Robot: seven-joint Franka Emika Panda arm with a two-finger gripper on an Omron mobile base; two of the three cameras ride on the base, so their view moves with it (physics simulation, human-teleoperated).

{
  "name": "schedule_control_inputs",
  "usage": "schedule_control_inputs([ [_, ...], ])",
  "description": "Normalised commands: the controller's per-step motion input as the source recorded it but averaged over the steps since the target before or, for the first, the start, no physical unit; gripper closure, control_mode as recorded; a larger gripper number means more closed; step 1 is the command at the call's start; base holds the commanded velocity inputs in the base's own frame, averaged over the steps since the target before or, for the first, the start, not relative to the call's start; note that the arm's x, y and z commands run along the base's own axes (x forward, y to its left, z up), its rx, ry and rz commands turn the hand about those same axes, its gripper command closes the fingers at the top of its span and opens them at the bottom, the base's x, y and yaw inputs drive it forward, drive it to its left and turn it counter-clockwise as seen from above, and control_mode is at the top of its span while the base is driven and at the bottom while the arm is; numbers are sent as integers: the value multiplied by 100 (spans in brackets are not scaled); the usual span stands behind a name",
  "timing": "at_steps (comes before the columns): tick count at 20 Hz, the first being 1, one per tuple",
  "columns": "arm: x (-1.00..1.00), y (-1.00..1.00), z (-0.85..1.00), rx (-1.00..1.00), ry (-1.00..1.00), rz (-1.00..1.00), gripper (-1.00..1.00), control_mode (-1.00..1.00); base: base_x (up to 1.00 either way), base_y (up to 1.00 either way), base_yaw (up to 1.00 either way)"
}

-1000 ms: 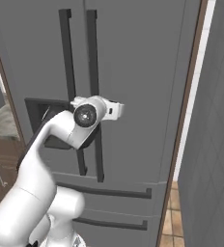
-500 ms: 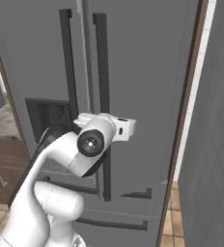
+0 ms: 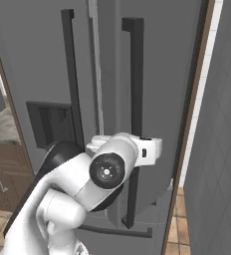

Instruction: Move the hot dog bun to the plate on the dining table and place the condiment next to that plate. Then navigate to the fridge and take the sausage and place it on the plate as well.

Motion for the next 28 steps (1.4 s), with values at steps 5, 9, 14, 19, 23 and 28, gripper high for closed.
schedule_control_inputs([
  [5,-100,13,50,-21,3,0,-100,-100,0,0,0],
  [9,-100,62,26,-33,0,-1,-100,-100,0,0,0],
  [14,-100,96,7,-40,-5,-6,-100,-100,0,0,0],
  [19,-52,100,31,-43,2,-9,-100,-100,0,0,0],
  [23,68,89,40,-32,4,-9,-100,-100,0,0,0],
  [28,100,46,15,-23,14,-7,-100,-100,0,0,0],
])
